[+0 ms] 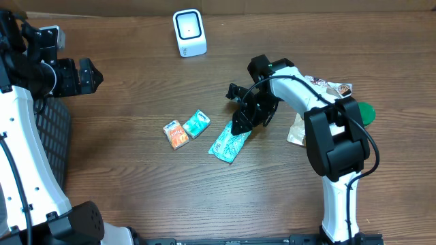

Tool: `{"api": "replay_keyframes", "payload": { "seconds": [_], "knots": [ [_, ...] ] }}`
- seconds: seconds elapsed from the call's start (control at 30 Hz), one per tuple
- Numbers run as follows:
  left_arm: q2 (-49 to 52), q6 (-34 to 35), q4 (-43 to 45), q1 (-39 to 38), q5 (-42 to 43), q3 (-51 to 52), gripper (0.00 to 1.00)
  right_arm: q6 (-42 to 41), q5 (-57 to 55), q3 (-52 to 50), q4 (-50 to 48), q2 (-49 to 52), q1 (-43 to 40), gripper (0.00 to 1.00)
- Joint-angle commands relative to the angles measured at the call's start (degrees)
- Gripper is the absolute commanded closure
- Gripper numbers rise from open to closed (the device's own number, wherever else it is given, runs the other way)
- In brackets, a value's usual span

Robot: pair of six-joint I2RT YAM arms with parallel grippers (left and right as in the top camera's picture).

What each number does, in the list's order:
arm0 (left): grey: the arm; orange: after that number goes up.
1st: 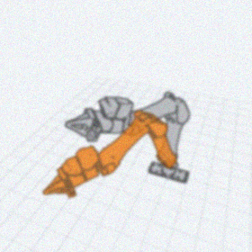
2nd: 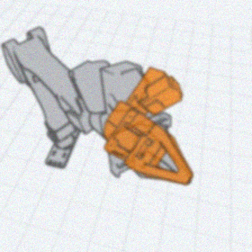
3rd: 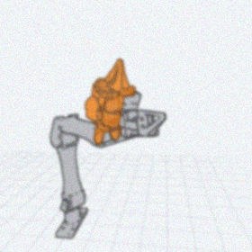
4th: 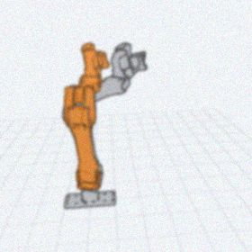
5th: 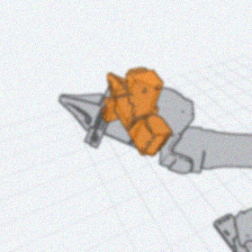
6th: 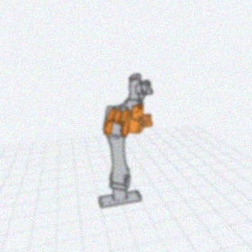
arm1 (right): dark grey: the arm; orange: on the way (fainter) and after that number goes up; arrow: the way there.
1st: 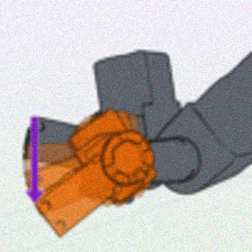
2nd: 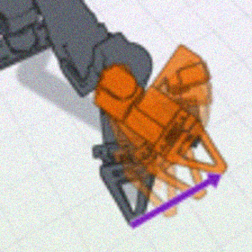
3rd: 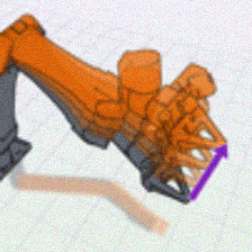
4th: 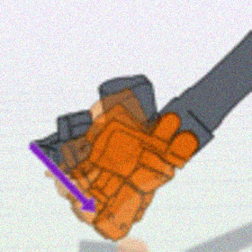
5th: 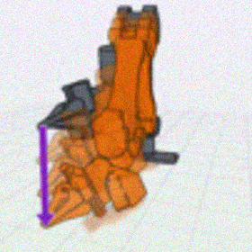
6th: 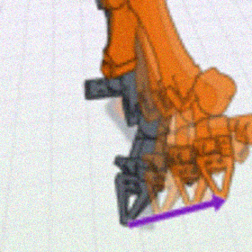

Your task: Scan the item barcode

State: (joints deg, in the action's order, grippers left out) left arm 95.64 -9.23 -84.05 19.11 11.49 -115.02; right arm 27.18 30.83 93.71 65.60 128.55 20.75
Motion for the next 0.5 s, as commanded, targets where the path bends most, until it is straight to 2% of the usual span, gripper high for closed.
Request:
{"api": "replay_keyframes", "payload": {
  "seconds": [0.0, 0.1, 0.27, 0.47],
  "knots": [
    [-0.1, -1.0, 0.1, -0.4, 0.1, -0.6, 0.00, 0.3, 3.3, -1.1, -0.2, 2.3, 0.3, 0.59],
    [-0.1, -1.0, 0.1, -0.4, 0.1, -0.6, 0.00, -0.2, 4.0, -1.9, 0.0, 3.0, 0.1, 0.71],
    [-0.1, -1.0, 0.1, -0.4, 0.1, -0.6, 0.01, -1.8, 7.0, -1.9, 0.8, 3.1, -0.7, 0.95],
    [-0.1, -1.0, 0.1, -0.4, 0.1, -0.6, 0.00, -1.8, 17.8, -1.4, 1.7, 2.8, -2.0, 0.96]
  ]
}}
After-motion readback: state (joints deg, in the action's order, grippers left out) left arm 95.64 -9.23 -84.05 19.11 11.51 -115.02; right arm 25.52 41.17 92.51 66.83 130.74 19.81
